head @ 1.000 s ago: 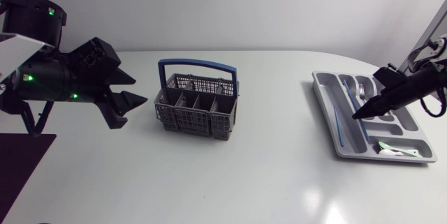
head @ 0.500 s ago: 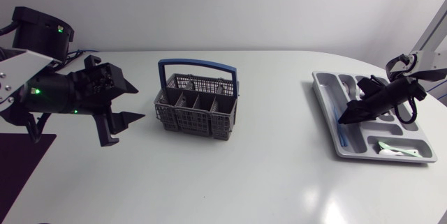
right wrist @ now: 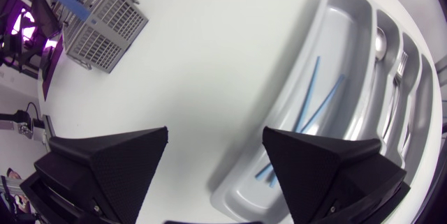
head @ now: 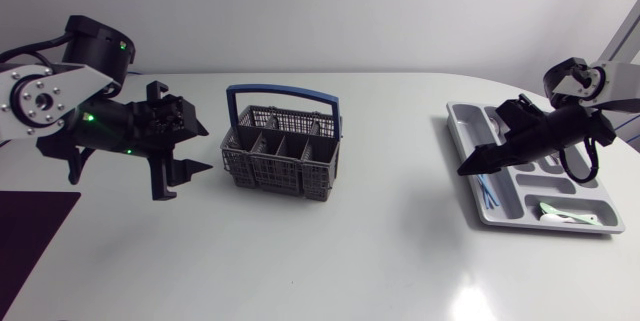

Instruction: Unload the cutlery basket into the drawer organizer.

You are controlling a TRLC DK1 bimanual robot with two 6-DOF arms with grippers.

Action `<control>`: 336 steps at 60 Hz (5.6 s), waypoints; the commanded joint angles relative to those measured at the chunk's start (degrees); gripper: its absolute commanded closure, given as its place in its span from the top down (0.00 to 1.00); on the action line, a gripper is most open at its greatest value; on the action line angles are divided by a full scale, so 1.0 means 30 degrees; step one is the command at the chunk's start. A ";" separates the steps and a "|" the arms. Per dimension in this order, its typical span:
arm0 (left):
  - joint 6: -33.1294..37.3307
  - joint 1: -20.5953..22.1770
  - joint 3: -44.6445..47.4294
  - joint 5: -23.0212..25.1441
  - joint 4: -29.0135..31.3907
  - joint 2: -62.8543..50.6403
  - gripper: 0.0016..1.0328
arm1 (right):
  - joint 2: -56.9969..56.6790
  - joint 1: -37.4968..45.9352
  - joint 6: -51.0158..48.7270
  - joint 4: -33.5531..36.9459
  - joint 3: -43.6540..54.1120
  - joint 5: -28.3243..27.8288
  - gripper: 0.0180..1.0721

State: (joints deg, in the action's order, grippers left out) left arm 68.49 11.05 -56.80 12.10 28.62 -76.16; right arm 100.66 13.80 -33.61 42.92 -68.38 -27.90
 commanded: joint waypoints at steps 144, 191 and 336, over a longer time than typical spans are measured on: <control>-0.3171 -0.3097 0.1705 0.7598 -0.0312 -0.3588 0.72 | 0.6114 -1.9308 0.8389 -0.6571 -0.8613 0.6634 0.72; -0.2527 -0.4298 0.3580 0.8155 -0.0898 -0.2650 0.72 | 0.6993 -2.0099 0.8272 -0.7684 -0.8496 0.7806 0.16; -0.3142 -0.3331 0.5865 0.8184 -0.1513 -0.0951 0.72 | 0.5528 -1.5851 1.6504 -0.7772 -0.7676 -0.1510 0.05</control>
State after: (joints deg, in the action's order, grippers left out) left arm 59.72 0.49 -41.08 35.79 24.29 -79.85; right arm 117.97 -34.74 12.75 20.53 -92.82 -30.55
